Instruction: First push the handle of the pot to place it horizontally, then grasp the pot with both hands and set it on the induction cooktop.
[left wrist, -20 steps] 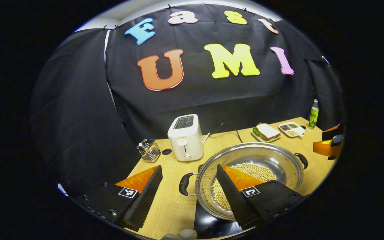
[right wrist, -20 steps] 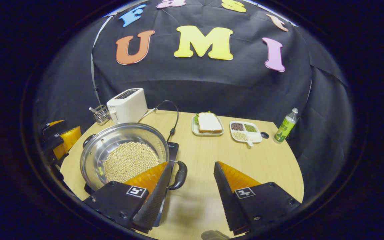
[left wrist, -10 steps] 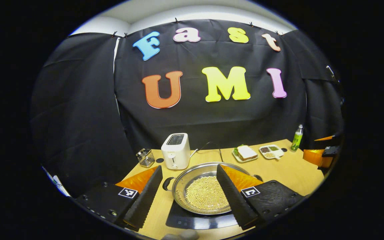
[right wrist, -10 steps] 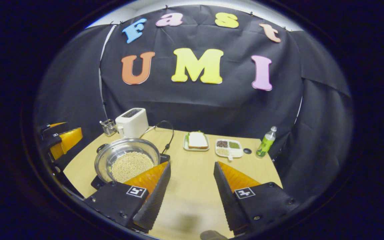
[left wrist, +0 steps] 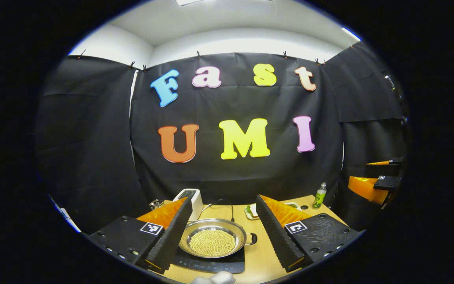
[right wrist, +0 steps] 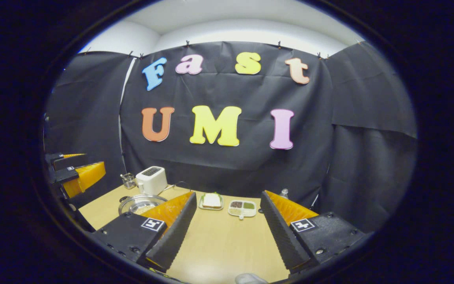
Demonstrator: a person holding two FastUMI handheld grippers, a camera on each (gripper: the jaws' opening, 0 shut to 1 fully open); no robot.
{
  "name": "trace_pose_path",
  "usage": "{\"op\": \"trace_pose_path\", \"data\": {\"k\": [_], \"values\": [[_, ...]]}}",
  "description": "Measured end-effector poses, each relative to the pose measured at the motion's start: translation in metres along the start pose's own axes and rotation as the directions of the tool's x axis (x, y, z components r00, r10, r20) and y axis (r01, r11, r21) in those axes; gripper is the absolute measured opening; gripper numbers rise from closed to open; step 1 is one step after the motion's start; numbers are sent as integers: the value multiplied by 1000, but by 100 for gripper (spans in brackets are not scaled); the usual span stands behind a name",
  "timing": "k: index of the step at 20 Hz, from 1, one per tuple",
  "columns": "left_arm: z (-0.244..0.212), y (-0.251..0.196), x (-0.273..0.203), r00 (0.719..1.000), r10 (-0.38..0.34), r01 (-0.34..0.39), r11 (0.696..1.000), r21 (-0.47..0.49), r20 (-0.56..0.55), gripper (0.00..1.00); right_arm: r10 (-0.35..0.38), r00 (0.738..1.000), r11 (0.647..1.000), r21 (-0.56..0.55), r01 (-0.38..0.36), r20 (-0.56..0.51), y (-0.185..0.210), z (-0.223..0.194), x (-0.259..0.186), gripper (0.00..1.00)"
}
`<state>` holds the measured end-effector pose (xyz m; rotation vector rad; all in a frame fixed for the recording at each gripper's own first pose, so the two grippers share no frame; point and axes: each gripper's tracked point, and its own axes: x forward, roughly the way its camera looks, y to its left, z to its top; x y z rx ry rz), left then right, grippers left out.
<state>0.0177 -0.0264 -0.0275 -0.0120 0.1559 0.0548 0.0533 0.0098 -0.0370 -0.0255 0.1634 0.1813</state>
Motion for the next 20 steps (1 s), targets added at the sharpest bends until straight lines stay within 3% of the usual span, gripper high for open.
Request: {"op": "trace_pose_path", "data": {"k": [5, 9, 20], "values": [[29, -31, -15, 999, -12, 13, 999, -29, 47, 96, -50, 995, 998, 53, 45, 91, -47, 31, -29, 100], [32, -53, -19, 999, -31, 32, 999, -21, 44, 96, -75, 993, 994, 88, 67, 87, -72, 29, -40, 100], [35, -69, -25, 999, -17, 17, 1000, -21, 42, 96, -66, 993, 995, 86, 58, 94, -87, 30, -45, 100]]}}
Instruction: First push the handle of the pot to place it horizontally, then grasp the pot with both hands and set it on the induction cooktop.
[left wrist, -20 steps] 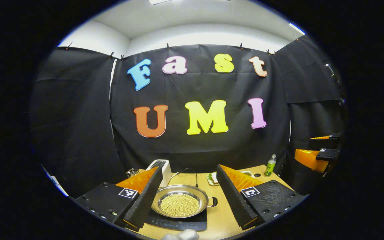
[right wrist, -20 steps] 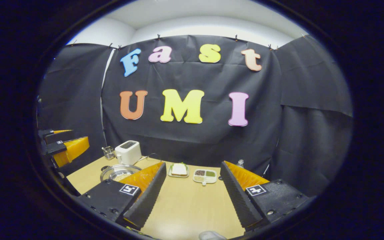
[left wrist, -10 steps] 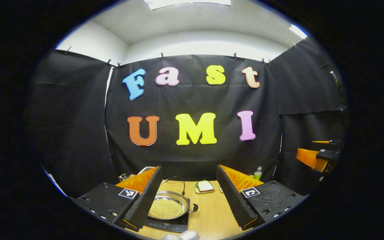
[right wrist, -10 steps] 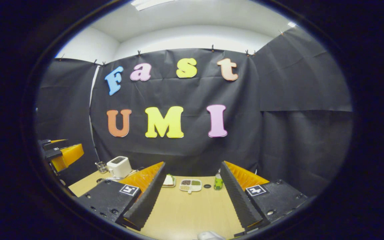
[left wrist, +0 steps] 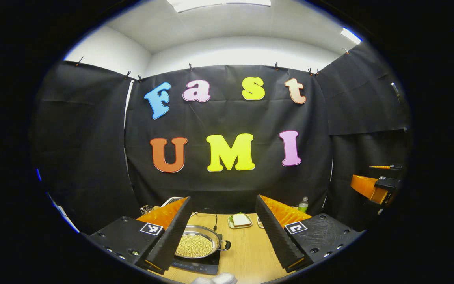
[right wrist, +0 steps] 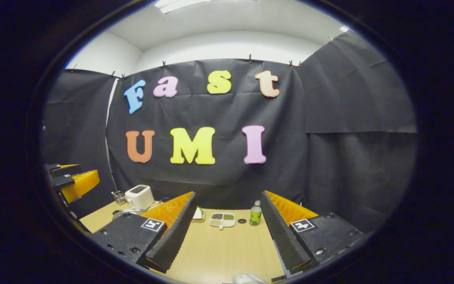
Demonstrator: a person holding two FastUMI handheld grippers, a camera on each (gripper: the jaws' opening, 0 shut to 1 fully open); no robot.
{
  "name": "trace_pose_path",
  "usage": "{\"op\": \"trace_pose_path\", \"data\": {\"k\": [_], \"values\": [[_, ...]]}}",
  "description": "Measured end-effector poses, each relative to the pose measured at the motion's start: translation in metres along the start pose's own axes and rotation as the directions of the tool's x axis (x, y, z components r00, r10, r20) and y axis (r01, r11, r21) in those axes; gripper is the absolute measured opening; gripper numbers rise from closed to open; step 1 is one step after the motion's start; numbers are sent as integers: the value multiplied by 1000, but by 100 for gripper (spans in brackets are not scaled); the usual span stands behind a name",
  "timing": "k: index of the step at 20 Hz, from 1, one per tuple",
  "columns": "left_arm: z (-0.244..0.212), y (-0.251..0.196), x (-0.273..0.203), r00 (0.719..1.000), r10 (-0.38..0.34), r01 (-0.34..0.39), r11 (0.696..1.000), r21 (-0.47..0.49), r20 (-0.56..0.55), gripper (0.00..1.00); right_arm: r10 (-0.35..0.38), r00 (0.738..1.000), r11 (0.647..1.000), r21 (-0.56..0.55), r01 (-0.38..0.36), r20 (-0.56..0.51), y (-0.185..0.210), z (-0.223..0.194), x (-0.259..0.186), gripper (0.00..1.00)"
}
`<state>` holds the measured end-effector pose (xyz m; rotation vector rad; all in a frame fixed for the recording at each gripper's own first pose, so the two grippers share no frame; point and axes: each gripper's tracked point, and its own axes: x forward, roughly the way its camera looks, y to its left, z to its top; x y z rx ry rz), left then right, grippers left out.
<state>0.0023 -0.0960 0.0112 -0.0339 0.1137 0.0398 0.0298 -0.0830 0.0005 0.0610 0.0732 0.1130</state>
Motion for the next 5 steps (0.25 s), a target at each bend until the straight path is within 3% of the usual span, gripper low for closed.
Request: {"op": "trace_pose_path", "data": {"k": [4, 5], "values": [[6, -4, 2, 1000, 0, 0, 1000, 1, 8, 96, -6, 1000, 1000, 1, 6, 3, -8, 2, 2, 100], [6, -6, 3, 1000, -2, 2, 1000, 2, 8, 89, -10, 1000, 1000, 0, 10, 9, -10, 4, 2, 100]]}}
